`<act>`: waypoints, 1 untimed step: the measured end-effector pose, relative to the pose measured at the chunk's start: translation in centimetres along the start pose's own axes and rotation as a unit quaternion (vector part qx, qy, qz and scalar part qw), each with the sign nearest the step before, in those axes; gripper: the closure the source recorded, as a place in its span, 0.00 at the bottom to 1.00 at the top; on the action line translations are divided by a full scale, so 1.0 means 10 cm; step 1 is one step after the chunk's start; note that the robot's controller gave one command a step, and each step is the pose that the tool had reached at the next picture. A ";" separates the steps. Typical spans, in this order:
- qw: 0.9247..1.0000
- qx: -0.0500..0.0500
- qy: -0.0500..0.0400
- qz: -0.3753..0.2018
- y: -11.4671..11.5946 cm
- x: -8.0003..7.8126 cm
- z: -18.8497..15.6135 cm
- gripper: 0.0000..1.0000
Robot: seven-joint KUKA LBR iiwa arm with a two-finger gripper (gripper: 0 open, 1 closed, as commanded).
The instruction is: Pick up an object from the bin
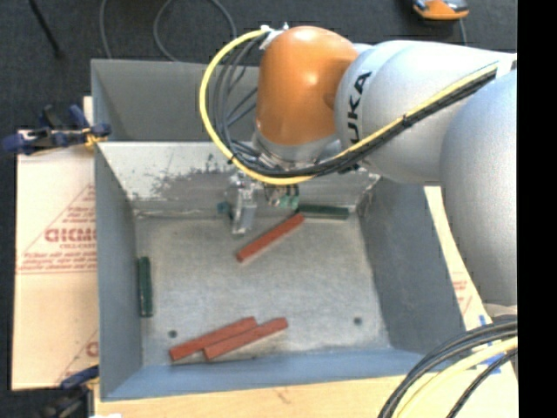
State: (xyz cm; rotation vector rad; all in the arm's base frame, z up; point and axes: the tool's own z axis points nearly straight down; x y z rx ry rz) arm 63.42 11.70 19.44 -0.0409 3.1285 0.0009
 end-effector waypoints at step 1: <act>1.000 -0.001 -0.001 0.014 -0.17 -0.05 -1.36 1.00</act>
Offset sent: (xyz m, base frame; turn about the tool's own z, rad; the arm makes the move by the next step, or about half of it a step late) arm 0.0017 -0.0165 0.1286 0.0230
